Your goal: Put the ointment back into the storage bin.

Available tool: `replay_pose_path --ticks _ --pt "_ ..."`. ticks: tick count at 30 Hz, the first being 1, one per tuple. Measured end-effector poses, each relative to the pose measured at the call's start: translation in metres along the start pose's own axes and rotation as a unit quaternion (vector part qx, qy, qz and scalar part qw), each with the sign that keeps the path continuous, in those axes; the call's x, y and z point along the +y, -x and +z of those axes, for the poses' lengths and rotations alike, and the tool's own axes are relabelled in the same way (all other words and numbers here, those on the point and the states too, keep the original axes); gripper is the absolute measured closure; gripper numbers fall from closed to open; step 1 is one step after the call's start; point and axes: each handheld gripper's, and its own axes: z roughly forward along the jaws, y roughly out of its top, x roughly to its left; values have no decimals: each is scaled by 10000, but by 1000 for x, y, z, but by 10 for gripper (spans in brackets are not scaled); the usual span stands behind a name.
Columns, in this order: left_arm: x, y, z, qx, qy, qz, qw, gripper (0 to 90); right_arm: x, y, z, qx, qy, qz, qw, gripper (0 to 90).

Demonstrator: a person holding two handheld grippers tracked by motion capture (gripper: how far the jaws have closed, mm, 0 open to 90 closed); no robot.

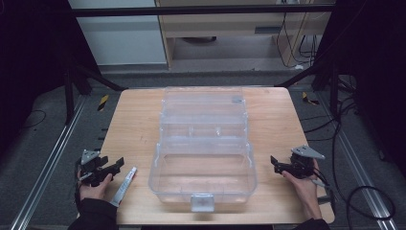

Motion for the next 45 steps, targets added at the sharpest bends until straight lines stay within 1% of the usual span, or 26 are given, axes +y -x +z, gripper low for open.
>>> replay_pose_path --ticks 2,4,6,8,9,11,14,15,16,19,20,21,25,27,28,30,31,32,34,38,39,40,41,42,43,45 --pt "0 1 0 -35 -13 19 10000 304 0 0 -1 5 19 -19 10000 60" --pt "1 3 -2 -128 -29 77 9999 304 1 0 -3 -23 95 47 9999 65" --pt "2 3 -2 -153 -32 118 9998 304 1 0 -4 -41 108 47 9999 66" --pt "4 5 -4 -376 -23 135 9992 298 1 0 -7 -102 143 59 9998 67" --pt "4 5 -4 -376 -23 135 9992 298 1 0 -7 -102 143 59 9998 67" --pt "5 7 -5 -407 -86 230 9989 298 1 -1 -10 -131 202 61 9997 67" --pt "8 9 -7 -553 -176 310 9978 292 1 -3 -15 -133 255 107 9995 67" --pt "10 10 -8 -664 -222 359 9969 292 1 -4 -18 -136 303 121 9994 67" --pt "10 10 -8 -664 -222 359 9969 292 1 -4 -18 -136 303 121 9994 67" --pt "15 13 -10 -833 -319 602 9942 278 1 -6 -19 -153 300 132 9993 68" --pt "15 13 -10 -833 -319 602 9942 272 1 -6 -19 -153 300 132 9993 68" --pt "17 14 -11 -898 -392 711 9927 263 0 -7 -17 -169 213 79 9996 66" --pt "22 17 -13 -1027 -476 849 9899 256 -1 -8 -15 -170 119 -7 9998 64" --pt "24 19 -14 -1030 -610 991 9879 253 -2 -7 -14 -134 114 41 9998 65" --pt "25 21 -15 -989 -722 1130 9860 249 -2 -7 -14 -138 115 55 9998 66" --pt "27 23 -17 -985 -869 1298 9828 248 -2 -7 -14 -127 113 59 9998 66" --pt "29 25 -21 -949 -983 1438 9801 241 -2 -7 -14 -105 111 73 9999 66" --pt "29 25 -21 -949 -983 1438 9801 241 -2 -7 -14 -105 111 73 9999 66" --pt "31 27 -23 -970 -1082 1543 9773 241 -3 -7 -13 -104 64 18 9999 66" --pt "37 31 -29 -1065 -1264 1698 9715 242 -3 -8 -12 -67 -25 35 10000 67" --pt "37 31 -29 -1065 -1264 1698 9715 245 -3 -8 -12 -74 -29 34 10000 67" --pt "38 31 -30 -1094 -1308 1709 9704 245 -3 -8 -12 -74 -29 34 10000 67" --pt "40 32 -31 -1109 -1371 1757 9685 259 -3 -7 -12 -83 -28 -13 10000 68" --pt "41 32 -31 -1097 -1422 1785 9674 274 -3 -7 -11 -74 -52 8 10000 67" --pt "43 31 -32 -1093 -1513 1815 9655 275 -3 -8 -11 -64 -68 26 10000 67" --pt "45 32 -33 -1122 -1595 1793 9643 282 -4 -7 -11 -38 -113 50 9999 68"
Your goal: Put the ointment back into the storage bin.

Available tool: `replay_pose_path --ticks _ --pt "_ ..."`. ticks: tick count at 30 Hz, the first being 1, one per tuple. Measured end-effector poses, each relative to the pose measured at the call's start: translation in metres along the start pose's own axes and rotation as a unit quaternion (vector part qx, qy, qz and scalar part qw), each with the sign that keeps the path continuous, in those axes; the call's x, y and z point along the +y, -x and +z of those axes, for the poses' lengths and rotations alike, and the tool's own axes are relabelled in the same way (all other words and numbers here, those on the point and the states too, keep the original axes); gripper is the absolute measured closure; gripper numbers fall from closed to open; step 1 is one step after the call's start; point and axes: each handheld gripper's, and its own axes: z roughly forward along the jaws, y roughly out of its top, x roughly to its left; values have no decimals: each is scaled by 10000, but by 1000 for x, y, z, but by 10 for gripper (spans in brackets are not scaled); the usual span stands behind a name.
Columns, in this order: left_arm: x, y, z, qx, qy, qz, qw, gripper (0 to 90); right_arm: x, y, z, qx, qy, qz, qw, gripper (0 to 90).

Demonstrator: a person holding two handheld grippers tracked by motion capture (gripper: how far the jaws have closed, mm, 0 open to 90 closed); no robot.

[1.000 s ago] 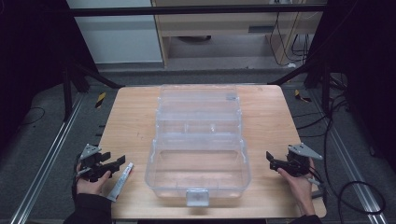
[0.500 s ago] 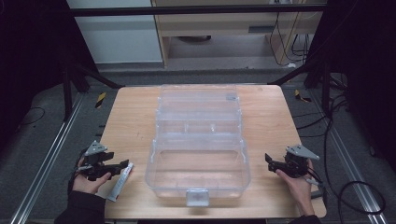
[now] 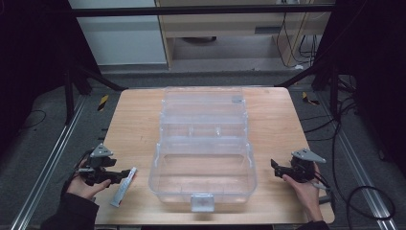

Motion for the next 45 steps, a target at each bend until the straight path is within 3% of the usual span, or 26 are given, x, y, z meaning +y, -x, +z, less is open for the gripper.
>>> replay_pose_path --ticks 9,13,18,26,31,33,45 --pt "5 1 -1 -193 -342 116 9992 330 0 0 1 21 -70 -24 10000 68" --pt "6 3 1 -276 -589 207 9977 354 -1 0 2 23 -112 -10 9999 67" --pt "5 6 6 -228 -882 283 9954 376 -1 1 2 33 -118 27 9999 71" --pt "7 6 16 -264 -1189 298 9921 432 -1 1 4 117 -186 -59 9997 90" --pt "5 4 22 -275 -1278 214 9912 466 -2 1 4 144 -200 -71 9997 106" --pt "3 2 27 -317 -1381 187 9897 509 -2 1 4 139 -215 -96 9996 112" --pt "-1 2 41 -340 -1581 96 9868 572 -3 0 7 192 -298 -206 9992 133"
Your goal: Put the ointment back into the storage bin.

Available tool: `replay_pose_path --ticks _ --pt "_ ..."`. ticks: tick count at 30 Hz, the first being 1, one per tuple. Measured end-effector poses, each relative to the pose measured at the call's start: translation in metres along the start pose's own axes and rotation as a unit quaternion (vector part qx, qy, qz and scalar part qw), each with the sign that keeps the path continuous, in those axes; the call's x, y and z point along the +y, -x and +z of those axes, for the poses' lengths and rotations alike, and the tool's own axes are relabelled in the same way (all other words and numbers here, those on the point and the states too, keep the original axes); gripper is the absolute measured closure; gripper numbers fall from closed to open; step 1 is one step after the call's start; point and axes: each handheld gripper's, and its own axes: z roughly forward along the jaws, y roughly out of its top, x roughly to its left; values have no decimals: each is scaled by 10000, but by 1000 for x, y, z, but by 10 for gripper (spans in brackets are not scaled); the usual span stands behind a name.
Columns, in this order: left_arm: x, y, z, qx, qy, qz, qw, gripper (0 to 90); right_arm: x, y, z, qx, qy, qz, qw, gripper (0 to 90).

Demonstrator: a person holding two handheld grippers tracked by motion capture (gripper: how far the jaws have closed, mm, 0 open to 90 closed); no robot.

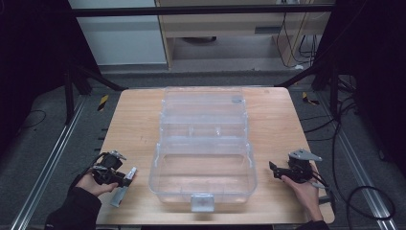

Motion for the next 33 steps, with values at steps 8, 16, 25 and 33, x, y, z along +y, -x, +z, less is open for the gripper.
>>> replay_pose_path --ticks 8,16,25,33 --pt "3 -1 5 72 -59 -11 10000 610 0 0 0 60 -24 3 10000 144" --pt "5 -1 12 91 -213 13 9997 647 0 -1 0 193 8 127 9997 162" --pt "7 -1 14 55 -315 135 9994 687 0 -1 0 234 17 92 9997 176" --pt "9 -1 16 58 -381 218 9990 692 0 -1 0 207 15 50 9998 181"
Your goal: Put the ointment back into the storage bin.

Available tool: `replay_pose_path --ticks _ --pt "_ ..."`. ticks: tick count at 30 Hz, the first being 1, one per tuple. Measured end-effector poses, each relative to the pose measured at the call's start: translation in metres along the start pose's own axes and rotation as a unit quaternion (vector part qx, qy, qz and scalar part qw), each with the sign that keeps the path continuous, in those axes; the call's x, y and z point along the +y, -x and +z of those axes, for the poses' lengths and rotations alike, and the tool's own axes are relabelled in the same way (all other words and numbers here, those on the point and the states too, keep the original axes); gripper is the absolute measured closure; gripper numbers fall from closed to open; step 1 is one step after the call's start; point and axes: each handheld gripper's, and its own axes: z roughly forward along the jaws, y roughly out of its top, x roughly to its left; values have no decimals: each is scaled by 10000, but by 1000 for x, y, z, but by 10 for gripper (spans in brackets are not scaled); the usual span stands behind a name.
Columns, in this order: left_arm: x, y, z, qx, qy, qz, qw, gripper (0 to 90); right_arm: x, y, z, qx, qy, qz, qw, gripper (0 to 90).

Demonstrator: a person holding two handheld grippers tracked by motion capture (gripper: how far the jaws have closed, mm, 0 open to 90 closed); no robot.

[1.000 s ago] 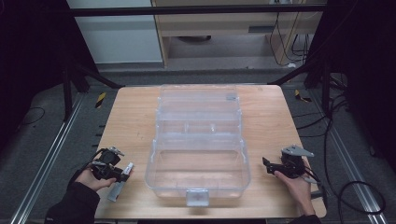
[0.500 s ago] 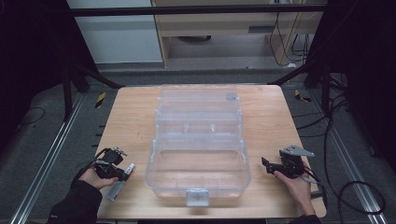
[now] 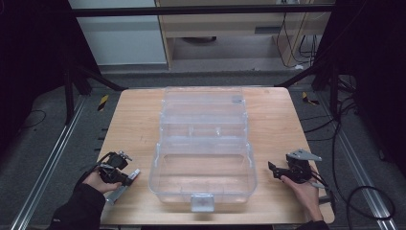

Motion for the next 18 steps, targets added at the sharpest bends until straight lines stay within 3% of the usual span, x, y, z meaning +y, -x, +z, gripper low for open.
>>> replay_pose_path --ticks 9,18 --pt "-1 5 -4 22 86 339 9994 705 0 0 0 -10 1 -37 10000 187" --pt "1 13 -25 -46 196 733 9971 706 0 0 0 -28 -5 -94 10000 188"
